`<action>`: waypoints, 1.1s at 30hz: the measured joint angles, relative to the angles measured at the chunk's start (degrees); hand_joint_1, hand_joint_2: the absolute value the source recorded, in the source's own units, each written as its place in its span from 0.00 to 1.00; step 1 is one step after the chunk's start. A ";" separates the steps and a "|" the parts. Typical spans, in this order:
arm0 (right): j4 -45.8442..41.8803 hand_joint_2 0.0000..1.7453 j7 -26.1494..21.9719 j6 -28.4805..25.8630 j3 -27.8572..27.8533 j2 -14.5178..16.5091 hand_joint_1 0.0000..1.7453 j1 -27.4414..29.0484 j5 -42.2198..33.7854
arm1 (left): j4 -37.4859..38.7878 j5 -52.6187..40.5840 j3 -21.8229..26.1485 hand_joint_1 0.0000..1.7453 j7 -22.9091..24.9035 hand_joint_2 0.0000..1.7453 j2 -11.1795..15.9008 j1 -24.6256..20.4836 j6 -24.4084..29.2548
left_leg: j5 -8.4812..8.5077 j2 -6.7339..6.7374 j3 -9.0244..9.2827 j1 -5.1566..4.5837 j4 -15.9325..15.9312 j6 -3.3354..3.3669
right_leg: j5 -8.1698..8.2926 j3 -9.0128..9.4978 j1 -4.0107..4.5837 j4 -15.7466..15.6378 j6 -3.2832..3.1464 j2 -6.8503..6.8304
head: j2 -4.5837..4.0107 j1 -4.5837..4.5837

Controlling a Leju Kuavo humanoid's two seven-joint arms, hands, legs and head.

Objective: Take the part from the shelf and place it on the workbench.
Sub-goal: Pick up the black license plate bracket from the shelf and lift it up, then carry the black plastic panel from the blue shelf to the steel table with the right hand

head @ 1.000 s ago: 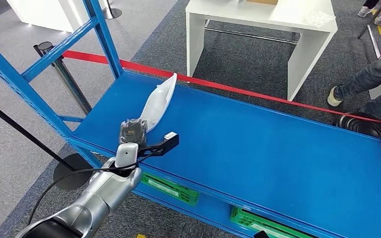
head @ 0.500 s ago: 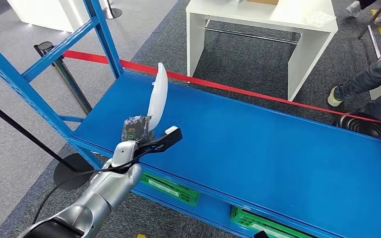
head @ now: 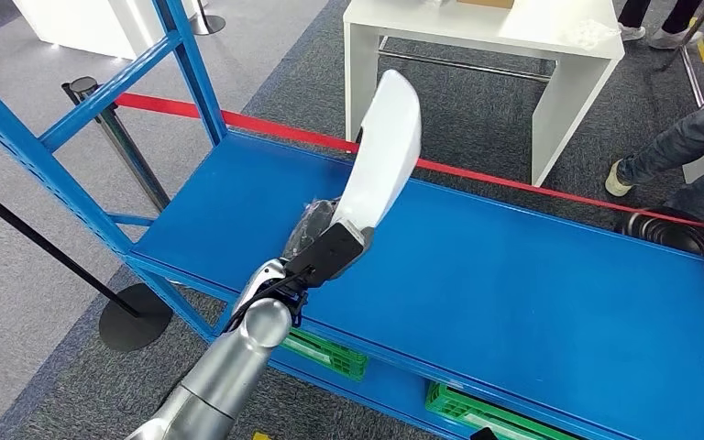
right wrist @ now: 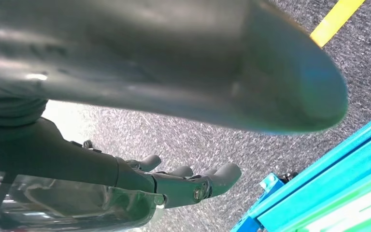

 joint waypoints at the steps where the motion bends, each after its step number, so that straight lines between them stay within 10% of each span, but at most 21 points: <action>1: 0.00 0.00 -0.03 0.00 -0.01 0.01 0.00 -0.01 0.21 | -2.77 1.91 -1.56 0.97 -0.13 1.00 0.18 0.67 -0.76 | 0.00 0.00 0.00 0.00 0.00 0.00 | 0.00 0.00 0.01 0.00 0.00 0.00 | 0.00 0.00; 12: 0.00 0.00 0.68 -0.02 -0.04 0.39 0.00 -0.04 1.74 | -26.23 20.42 -14.96 0.99 -3.39 1.00 3.70 7.72 -12.40 | -0.02 0.01 -0.01 0.00 -0.01 0.00 | -0.02 0.01 0.01 -0.01 0.02 0.00 | 0.00 0.00; 33: 0.00 0.00 2.45 -0.96 -1.74 0.60 0.00 -0.05 0.62 | -38.48 25.71 -24.02 1.00 -7.34 1.00 5.95 10.54 -8.61 | -0.02 0.01 0.01 0.01 -0.01 0.01 | -0.02 0.02 0.01 -0.01 0.03 0.00 | 0.00 0.00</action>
